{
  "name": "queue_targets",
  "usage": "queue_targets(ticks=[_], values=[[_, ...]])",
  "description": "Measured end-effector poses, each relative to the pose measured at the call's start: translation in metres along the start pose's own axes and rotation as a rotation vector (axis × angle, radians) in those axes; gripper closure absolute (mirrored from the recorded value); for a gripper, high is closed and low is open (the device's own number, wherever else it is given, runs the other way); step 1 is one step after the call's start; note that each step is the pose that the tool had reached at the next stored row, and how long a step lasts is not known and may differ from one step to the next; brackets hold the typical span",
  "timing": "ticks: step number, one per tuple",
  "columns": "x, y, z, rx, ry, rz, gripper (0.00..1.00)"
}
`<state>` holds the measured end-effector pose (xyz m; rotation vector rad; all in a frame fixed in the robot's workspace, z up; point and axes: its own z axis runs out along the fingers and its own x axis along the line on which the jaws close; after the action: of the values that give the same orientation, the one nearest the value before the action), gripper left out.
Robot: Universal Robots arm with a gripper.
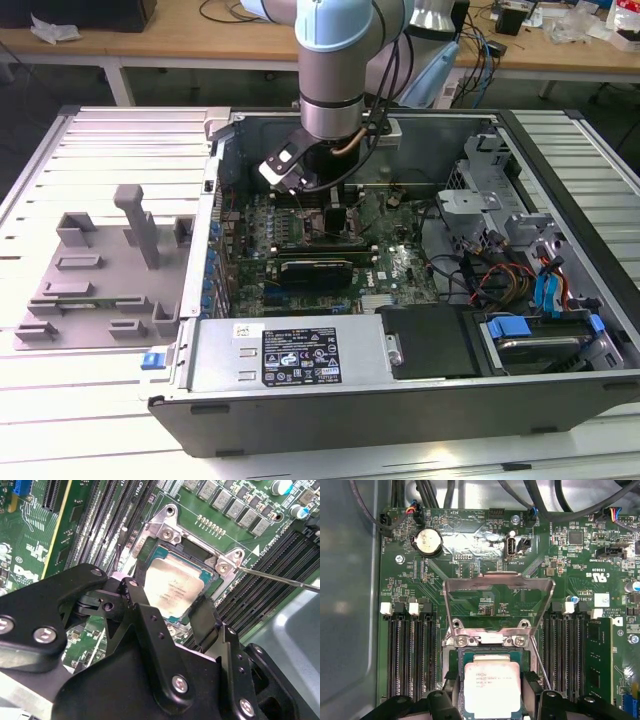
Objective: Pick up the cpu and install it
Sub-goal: 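Place the cpu into insertion slot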
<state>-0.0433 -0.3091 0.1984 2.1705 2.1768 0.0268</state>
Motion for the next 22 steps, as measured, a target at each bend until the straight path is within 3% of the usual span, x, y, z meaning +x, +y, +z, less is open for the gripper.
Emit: queue_targets(ticks=[9, 10, 20, 21, 22], values=[[0.0000, 0.0012, 0.0000, 0.0002, -0.0003, 0.000, 0.40], [0.0000, 0.0013, 0.0000, 0.0002, -0.0002, 0.000, 0.46], [0.0002, 0.0034, 0.0004, -0.0008, 0.0006, 0.000, 0.46], [0.0001, 0.0033, 0.0002, 0.0000, 0.0000, 0.000, 0.38], [0.0000, 0.0033, 0.0002, 0.0000, -0.0001, 0.000, 0.38]])
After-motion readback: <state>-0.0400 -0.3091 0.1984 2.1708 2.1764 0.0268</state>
